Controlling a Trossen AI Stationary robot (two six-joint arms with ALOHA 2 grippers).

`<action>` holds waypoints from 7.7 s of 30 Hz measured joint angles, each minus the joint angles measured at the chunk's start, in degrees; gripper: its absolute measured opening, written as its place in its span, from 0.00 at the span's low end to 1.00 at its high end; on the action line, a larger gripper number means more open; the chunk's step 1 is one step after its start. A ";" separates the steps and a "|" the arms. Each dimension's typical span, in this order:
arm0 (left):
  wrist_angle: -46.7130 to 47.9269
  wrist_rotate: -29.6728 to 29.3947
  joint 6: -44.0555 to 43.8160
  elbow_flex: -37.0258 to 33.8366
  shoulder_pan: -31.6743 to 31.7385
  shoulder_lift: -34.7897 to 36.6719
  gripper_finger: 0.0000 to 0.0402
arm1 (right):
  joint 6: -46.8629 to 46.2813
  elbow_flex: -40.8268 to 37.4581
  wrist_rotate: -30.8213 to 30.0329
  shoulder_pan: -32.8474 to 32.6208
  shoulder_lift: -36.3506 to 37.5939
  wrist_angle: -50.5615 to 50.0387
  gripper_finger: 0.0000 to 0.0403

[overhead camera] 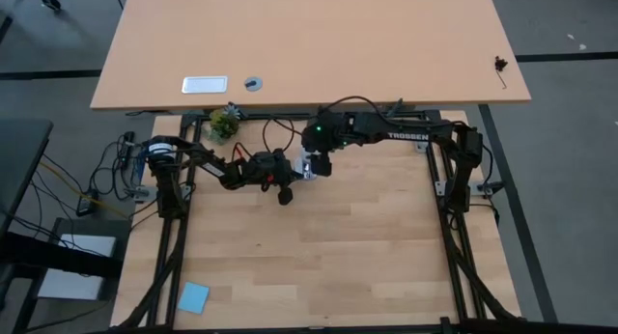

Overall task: Screw lightbulb
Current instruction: Insert the lightbulb into the lamp

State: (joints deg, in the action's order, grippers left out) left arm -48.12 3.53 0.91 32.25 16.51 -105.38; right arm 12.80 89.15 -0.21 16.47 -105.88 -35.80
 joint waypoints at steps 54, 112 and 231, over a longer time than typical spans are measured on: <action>-0.11 0.00 -0.09 0.00 0.00 0.00 0.00 | -33.68 0.08 -0.34 -0.65 0.04 -6.35 0.74; 0.12 -0.92 -0.46 0.02 0.00 -0.04 0.00 | -32.99 4.60 -1.70 -0.80 -3.04 -4.59 0.62; 0.39 -0.90 -1.14 0.00 0.02 0.00 0.00 | 6.57 8.91 3.41 0.13 -5.65 -8.36 0.70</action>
State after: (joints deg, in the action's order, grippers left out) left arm -47.73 2.63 -0.23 32.25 16.53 -105.38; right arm 19.37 98.06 3.20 16.60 -111.53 -44.16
